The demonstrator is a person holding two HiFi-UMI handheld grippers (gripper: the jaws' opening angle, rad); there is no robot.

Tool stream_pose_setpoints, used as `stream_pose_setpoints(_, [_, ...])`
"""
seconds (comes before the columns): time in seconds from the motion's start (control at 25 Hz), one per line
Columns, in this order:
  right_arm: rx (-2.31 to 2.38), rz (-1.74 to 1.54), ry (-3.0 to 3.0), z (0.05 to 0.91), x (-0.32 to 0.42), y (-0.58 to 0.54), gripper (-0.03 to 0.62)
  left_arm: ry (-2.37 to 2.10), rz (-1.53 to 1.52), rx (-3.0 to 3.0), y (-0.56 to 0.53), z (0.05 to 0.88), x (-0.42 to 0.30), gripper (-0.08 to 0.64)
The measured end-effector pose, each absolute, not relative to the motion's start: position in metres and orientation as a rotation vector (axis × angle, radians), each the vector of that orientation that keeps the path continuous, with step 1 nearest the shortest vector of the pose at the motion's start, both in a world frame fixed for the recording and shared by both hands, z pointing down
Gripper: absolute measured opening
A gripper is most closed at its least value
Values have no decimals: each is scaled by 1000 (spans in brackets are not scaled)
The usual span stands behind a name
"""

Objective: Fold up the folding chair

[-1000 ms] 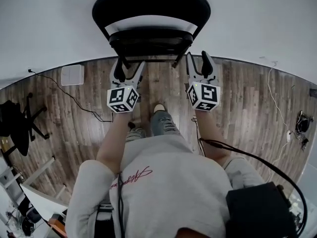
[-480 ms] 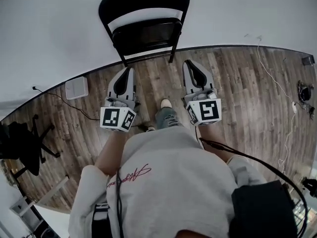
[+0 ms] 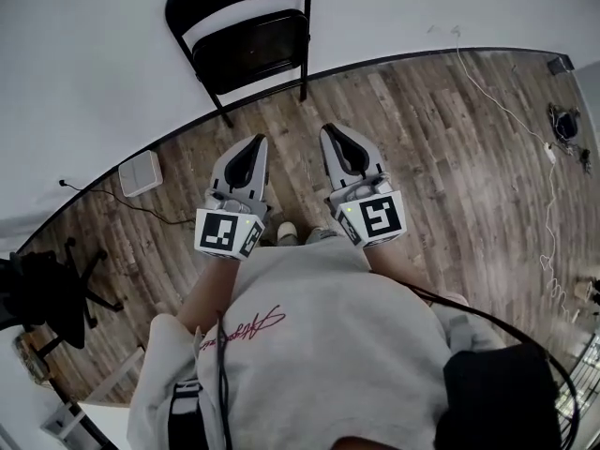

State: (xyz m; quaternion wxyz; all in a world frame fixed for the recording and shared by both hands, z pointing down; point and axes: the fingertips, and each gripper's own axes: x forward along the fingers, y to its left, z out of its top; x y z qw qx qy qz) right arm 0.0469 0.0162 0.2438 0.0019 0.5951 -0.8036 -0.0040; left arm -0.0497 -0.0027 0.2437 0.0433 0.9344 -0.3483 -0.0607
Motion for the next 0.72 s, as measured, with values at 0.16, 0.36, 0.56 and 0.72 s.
stream_pose_setpoints(0.16, [1833, -14, -2534, 236, 53, 48, 28, -1015, -195, 2856, 27, 235, -31, 17])
stream_pose_setpoints(0.36, [1810, -9, -2547, 231, 66, 82, 28, -984, -189, 2865, 66, 233, -9, 17])
stream_pose_setpoints(0.56, [1790, 2, -2564, 234, 72, 97, 28, -1034, -179, 2866, 83, 237, -7, 17])
stream_pose_setpoints(0.72, [1766, -18, -2587, 230, 68, 98, 28, -1069, -177, 2847, 80, 234, -10, 17])
